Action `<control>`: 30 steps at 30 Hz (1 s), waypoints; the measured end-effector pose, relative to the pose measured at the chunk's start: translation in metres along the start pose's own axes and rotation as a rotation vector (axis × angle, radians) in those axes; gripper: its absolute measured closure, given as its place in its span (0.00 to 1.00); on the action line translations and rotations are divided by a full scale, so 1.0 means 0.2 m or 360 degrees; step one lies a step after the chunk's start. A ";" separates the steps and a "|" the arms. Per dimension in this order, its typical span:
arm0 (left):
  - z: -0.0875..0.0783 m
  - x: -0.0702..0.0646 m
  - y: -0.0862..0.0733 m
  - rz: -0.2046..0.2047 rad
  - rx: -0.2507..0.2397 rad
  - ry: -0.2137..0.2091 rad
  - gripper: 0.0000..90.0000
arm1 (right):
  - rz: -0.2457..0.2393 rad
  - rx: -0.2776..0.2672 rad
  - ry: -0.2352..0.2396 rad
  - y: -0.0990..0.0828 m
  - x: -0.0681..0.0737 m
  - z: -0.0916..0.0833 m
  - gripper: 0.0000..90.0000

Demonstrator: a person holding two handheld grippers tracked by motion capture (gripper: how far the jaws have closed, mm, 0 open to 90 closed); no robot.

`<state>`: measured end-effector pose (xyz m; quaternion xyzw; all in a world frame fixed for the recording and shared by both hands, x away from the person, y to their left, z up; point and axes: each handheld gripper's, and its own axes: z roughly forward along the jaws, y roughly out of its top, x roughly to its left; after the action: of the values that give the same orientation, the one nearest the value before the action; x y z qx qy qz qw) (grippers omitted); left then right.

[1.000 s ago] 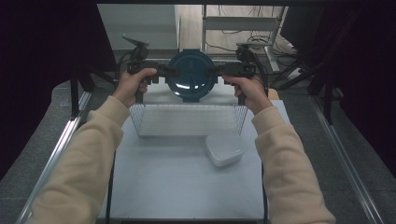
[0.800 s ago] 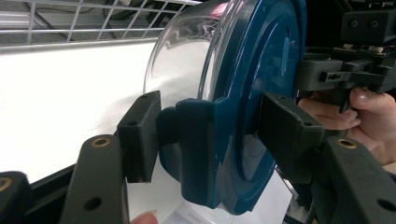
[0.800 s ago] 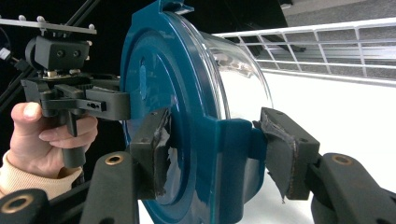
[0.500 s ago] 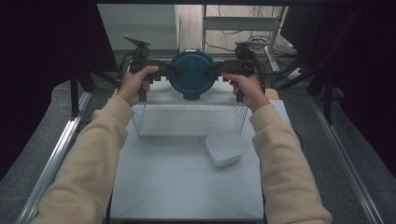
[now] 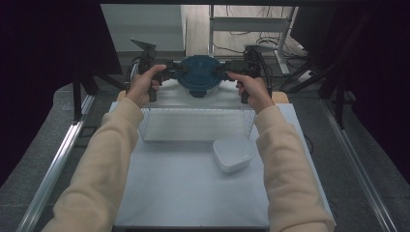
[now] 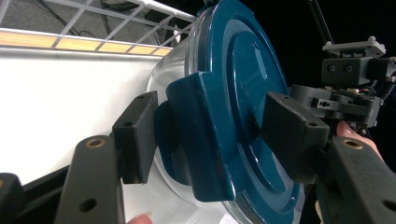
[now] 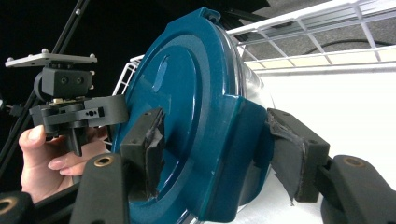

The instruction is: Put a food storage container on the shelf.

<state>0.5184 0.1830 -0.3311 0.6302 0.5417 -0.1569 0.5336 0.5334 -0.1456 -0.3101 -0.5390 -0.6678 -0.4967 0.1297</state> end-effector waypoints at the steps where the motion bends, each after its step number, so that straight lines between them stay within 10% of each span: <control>1: 0.00 0.00 0.00 -0.0001 0.0000 0.0003 0.42 | 0.0000 0.0000 -0.0004 0.00 0.01 0.00 0.44; 18: 0.00 -0.02 -0.07 0.0008 -0.0012 0.0004 0.40 | 0.0089 -0.0001 -0.0011 -0.05 -0.01 0.00 0.41; 24: -0.05 -0.10 -0.09 0.0190 -0.0211 0.0130 0.22 | 0.0031 -0.0160 -0.0143 -0.08 0.10 -0.03 0.15; 30: -0.13 -0.21 -0.18 0.0469 -0.0281 0.0304 0.19 | -0.0193 -0.0248 -0.0221 -0.13 0.20 -0.13 0.06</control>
<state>0.4618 0.1783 -0.3065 0.6654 0.5034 0.0316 0.5502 0.4865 -0.1413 -0.2829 -0.5391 -0.6660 -0.5155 0.0106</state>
